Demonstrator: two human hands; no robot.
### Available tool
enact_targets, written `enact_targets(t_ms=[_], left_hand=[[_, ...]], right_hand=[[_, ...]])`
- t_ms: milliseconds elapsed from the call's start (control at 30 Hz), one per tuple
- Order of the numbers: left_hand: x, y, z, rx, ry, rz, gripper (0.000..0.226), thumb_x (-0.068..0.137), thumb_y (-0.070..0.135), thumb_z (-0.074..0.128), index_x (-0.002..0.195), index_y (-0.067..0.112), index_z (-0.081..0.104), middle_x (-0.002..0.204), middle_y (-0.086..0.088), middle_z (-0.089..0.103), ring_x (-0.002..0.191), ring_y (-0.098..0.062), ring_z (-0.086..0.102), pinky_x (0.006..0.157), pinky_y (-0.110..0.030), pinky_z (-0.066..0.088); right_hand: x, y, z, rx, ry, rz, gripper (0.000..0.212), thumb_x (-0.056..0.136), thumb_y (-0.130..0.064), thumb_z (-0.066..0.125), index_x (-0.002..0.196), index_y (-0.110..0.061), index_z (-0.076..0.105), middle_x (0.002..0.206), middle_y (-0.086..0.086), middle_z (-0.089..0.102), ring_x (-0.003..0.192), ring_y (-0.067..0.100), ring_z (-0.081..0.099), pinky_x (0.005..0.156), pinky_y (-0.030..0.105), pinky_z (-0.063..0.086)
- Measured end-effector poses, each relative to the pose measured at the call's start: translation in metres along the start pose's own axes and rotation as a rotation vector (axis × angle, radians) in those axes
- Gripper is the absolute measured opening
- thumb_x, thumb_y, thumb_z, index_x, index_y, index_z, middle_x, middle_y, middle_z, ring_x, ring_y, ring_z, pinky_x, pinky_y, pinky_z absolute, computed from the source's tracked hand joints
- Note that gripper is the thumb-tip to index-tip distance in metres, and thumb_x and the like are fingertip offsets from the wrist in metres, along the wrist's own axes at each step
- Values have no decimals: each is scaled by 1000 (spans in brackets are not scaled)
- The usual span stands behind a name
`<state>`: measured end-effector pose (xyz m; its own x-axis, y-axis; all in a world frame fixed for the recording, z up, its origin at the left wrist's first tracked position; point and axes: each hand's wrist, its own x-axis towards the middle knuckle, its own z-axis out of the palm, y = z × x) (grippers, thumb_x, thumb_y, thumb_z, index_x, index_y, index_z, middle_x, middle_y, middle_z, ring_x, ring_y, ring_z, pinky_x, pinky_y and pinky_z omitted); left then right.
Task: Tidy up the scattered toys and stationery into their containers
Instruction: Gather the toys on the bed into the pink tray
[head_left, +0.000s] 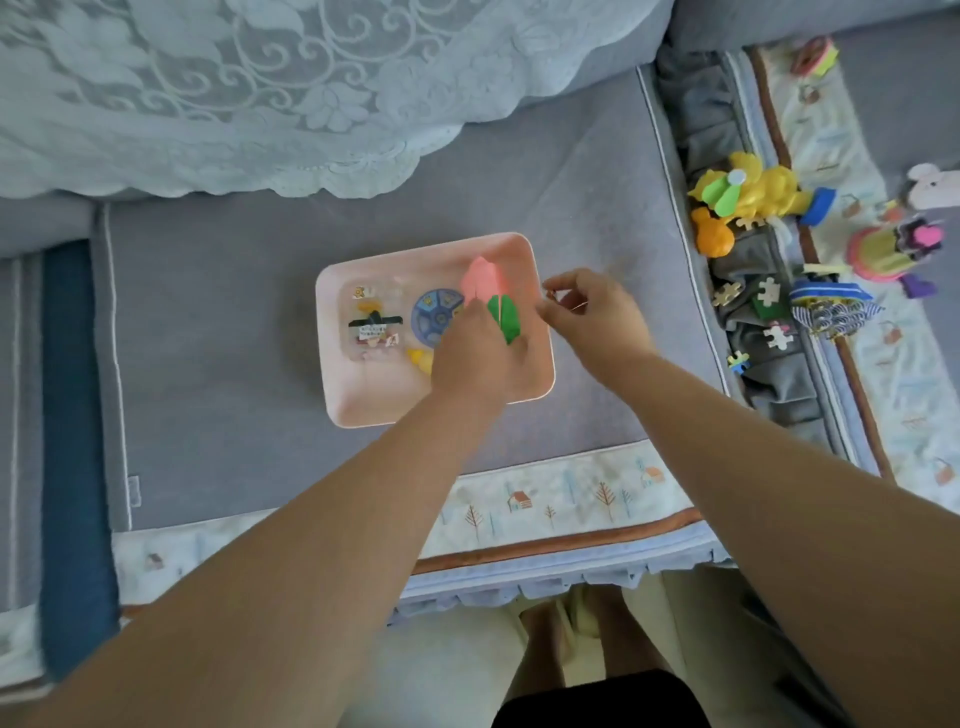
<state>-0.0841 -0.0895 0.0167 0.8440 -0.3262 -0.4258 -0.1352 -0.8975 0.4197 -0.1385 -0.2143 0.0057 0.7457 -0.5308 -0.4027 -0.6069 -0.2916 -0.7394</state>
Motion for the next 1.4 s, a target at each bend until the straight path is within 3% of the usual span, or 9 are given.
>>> enact_targets(t_ms=[133,300,467,600,933,1133,1200,1300,1400], left_hand=[[-5,-23,-8,54,-103,-8,38,94,33,54,123,9,52,116,-11,64,108,-31,60,80,-33,45],[-10,-17,2,69,-152,87,28,90,22,58,113,7,58,103,-9,64,94,-28,59,69,-30,37],[-1,-8,25,107,-276,174,31,95,20,49,125,16,56,118,-9,65,109,-30,60,88,-37,48],[4,0,43,116,-242,241,31,97,18,45,122,26,62,110,-3,70,101,-24,64,75,-21,39],[-8,85,91,104,-287,254,44,96,10,39,137,22,51,125,-9,63,114,-29,57,89,-33,44],[-13,144,114,194,-182,275,23,94,13,44,107,17,64,93,-8,68,90,-31,65,64,-35,43],[-12,160,117,187,-54,243,24,91,9,46,112,12,56,84,-6,60,82,-29,62,59,-33,35],[-7,186,118,145,143,275,28,81,0,50,108,9,56,101,-11,59,96,-31,54,69,-36,37],[-1,213,129,190,196,471,29,76,2,58,103,11,60,101,-12,58,100,-33,52,83,-39,40]], right_hand=[[-11,-9,19,-64,-125,58,50,83,-33,71,129,-22,54,107,1,61,90,15,58,75,26,43],[-16,9,23,-268,-147,232,52,88,-28,65,135,-17,45,125,9,56,106,26,58,74,31,43],[-13,19,26,-299,-240,289,39,92,-28,53,129,-15,53,111,10,65,97,27,63,78,33,51],[-5,16,21,-350,-187,213,26,86,-14,46,106,-13,63,101,12,66,95,33,62,67,29,42],[8,66,-76,-458,-144,237,28,87,-10,41,108,-11,61,104,13,64,90,33,57,68,32,38],[12,97,-116,-196,-160,274,30,92,-20,52,120,-19,63,106,12,69,99,31,65,84,37,54],[13,108,-130,-92,-130,295,28,95,-26,52,119,-18,64,106,11,70,98,29,65,85,38,53],[20,128,-158,-107,33,283,20,96,-24,46,107,-15,61,86,6,65,80,26,58,64,32,41],[28,152,-189,-104,298,297,12,93,-20,50,104,-17,53,89,3,56,77,24,50,64,30,30]])
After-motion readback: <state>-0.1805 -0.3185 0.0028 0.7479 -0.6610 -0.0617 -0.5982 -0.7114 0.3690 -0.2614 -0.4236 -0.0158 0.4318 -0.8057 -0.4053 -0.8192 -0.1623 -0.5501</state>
